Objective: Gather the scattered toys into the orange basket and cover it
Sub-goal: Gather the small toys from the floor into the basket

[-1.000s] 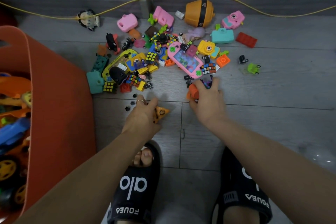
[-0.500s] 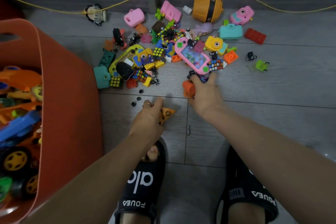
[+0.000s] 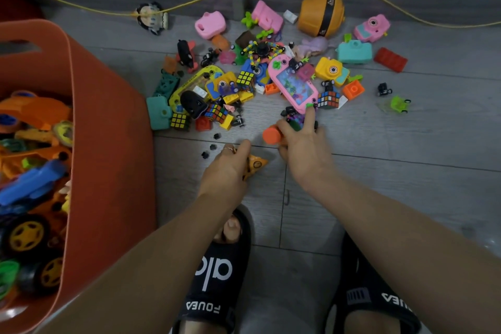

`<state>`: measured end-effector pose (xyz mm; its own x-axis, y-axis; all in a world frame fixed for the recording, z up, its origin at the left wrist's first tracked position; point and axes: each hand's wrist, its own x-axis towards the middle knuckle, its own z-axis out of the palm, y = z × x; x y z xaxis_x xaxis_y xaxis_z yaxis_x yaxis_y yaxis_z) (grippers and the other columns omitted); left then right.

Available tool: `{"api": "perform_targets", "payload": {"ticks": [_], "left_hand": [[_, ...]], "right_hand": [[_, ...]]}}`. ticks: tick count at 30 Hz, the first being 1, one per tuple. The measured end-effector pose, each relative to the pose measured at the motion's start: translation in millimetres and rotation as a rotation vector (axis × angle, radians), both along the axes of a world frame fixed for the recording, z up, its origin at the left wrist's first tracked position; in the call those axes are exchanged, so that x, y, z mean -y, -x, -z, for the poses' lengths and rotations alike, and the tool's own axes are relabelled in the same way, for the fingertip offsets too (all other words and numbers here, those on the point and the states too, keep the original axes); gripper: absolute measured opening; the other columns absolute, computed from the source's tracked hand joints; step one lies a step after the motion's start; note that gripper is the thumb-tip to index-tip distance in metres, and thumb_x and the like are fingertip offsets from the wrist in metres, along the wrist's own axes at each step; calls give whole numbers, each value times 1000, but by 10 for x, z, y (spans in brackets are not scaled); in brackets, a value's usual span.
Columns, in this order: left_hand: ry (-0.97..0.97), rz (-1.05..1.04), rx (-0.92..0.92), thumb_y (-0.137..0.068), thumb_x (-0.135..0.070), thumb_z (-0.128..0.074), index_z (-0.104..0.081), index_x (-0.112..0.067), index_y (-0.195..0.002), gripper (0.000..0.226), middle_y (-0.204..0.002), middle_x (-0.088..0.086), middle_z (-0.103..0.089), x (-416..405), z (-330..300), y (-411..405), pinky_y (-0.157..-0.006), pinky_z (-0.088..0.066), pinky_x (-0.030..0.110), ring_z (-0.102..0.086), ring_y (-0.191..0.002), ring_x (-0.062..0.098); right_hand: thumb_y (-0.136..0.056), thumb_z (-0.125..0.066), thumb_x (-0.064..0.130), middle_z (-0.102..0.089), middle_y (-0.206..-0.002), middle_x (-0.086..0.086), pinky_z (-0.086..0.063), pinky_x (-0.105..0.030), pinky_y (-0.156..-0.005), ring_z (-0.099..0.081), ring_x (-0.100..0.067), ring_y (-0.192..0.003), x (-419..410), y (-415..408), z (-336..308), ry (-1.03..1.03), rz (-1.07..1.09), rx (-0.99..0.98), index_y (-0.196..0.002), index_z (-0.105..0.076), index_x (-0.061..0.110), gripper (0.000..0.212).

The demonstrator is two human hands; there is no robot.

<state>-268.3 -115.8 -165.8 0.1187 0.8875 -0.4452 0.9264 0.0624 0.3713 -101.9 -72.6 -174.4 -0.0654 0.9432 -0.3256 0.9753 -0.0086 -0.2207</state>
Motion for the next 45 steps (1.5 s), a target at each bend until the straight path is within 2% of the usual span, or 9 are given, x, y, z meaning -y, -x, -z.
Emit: {"api": "perform_targets", "payload": {"ticks": [6, 14, 20, 24, 29, 34, 40, 42, 45], "left_hand": [[21, 38, 3, -80, -2, -61, -28, -30, -140, 74, -114, 10, -48, -87, -26, 3, -70, -49, 43, -57, -95, 34], [12, -137, 117, -78, -27, -73, -32, -35, -97, 46, -85, 2, -59, -146, 80, 36, -63, -51, 38, -59, -79, 26], [18, -218, 147, -72, -12, -71, -40, -25, -93, 39, -83, 1, -61, -172, 4, 55, -64, -53, 38, -60, -77, 24], [19, -272, 175, -73, -7, -72, -41, -24, -95, 42, -81, -1, -58, -162, -114, 58, -55, -44, 28, -57, -73, 18], [-20, -292, 193, -75, -17, -77, -43, -22, -98, 41, -80, -3, -56, -269, -625, 164, -53, -39, 24, -57, -71, 15], [-228, -343, 110, -68, -20, -77, -50, -18, -113, 52, -92, 6, -66, -468, -1619, 633, -73, -51, 34, -62, -89, 31], [-306, -674, 51, -67, -25, -76, -51, -22, -103, 44, -86, 1, -62, -92, -2561, 1608, -57, -48, 27, -62, -75, 20], [-258, -783, -19, -65, -31, -76, -54, -24, -104, 45, -94, 4, -67, 161, -2688, 1920, -69, -56, 31, -65, -84, 24], [-87, -862, -104, -68, -42, -78, -51, -20, -117, 60, -113, 10, -64, 511, -2680, 2250, -88, -51, 35, -61, -106, 31]], "right_hand": [[-95, -54, 20, -18, -150, -19, -38, -37, -67, -47, -38, -103, -1, -15, 13, -58, 16, -27, -123, -48, 19, 28], [-89, -64, 22, -28, -146, -16, -51, -39, -80, -56, -34, -97, -42, -105, 31, -98, 49, -113, -116, -51, 9, 33], [-87, -66, 23, -43, -124, -11, -50, -35, -75, -57, -30, -92, -57, -151, -39, -100, 156, -269, -109, -56, 8, 28], [-83, -67, 19, -46, -119, -14, -50, -35, -78, -58, -34, -89, -107, -215, -210, -57, 239, -338, -104, -58, 7, 25], [-83, -65, 19, -41, -104, -9, -41, -29, -74, -46, -27, -84, -312, -238, -804, -58, 127, -334, -97, -57, 7, 21], [-81, -65, 26, -54, -90, -13, -36, -35, -68, -50, -30, -92, -537, 238, -1728, -185, -62, -370, -82, -51, 13, 19], [-82, -69, 34, -54, -100, -7, -28, -26, -71, -51, -21, -90, -116, 1579, -2560, -200, -198, -602, -94, -60, 16, 23], [-85, -70, 35, -49, -105, -4, -33, -27, -72, -52, -20, -88, 175, 1973, -2672, -134, -292, -682, -102, -61, 16, 28], [-93, -61, 41, -50, -124, -7, -41, -31, -92, -52, -26, -112, 543, 2312, -2717, 36, -440, -664, -129, -58, 20, 42]]}}
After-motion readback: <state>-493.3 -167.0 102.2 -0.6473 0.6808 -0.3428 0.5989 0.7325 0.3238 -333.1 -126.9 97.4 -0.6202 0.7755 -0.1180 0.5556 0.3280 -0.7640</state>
